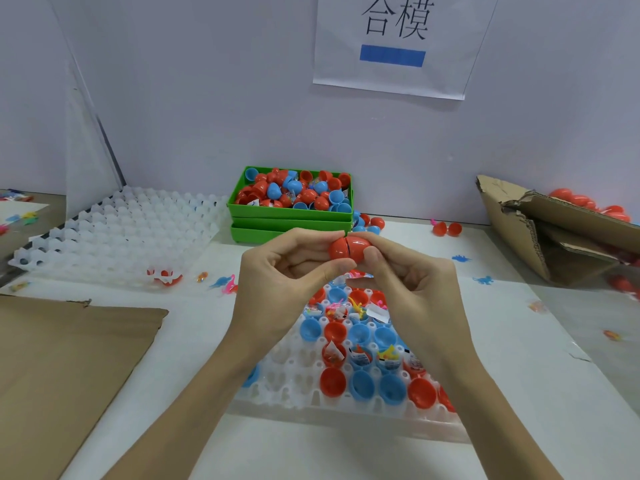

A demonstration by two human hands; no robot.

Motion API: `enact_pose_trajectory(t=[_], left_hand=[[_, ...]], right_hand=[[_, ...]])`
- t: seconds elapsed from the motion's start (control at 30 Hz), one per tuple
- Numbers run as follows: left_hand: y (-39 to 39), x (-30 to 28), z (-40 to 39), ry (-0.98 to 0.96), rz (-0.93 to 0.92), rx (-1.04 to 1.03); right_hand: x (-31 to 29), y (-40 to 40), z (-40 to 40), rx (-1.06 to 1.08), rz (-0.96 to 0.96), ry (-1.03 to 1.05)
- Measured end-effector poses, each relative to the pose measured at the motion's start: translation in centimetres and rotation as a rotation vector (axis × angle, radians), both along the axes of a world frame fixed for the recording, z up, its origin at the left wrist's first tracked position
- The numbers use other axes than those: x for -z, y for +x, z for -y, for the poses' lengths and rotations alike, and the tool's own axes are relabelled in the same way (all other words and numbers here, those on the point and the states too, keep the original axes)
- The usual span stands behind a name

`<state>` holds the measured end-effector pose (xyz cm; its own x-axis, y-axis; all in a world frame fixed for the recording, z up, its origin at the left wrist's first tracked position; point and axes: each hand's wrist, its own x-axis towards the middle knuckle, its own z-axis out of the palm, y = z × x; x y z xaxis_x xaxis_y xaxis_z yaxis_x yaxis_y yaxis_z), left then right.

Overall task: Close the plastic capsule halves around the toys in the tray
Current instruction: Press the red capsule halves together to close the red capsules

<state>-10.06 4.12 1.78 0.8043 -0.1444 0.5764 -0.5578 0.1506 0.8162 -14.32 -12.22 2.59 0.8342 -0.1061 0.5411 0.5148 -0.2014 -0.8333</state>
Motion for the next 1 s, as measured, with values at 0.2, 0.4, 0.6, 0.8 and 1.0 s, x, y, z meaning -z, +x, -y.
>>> enact_pose_trajectory(t=[0.2,0.4,0.6,0.8,1.0], left_hand=[[0.2,0.4,-0.2,0.013,0.016,-0.004],[0.4,0.5,-0.4,0.053,0.052,-0.04],[0.1,0.7,-0.1,0.156,0.167,-0.147],[-0.4,1.2,0.5,0.34,0.477,-0.309],[-0.6,1.5,0.7,0.362,0.5,-0.363]], right_hand=[[0.3,0.1,0.1,0.032,-0.003,-0.064],[0.4,0.0,-0.2,0.009,0.014,-0.047],[0.4,-0.3,-1.1,0.067,0.05,-0.127],[1.0,-0.5,-2.1,0.16,0.037,-0.061],[1.2,-0.3,-2.2,0.149,-0.009,-0.016]])
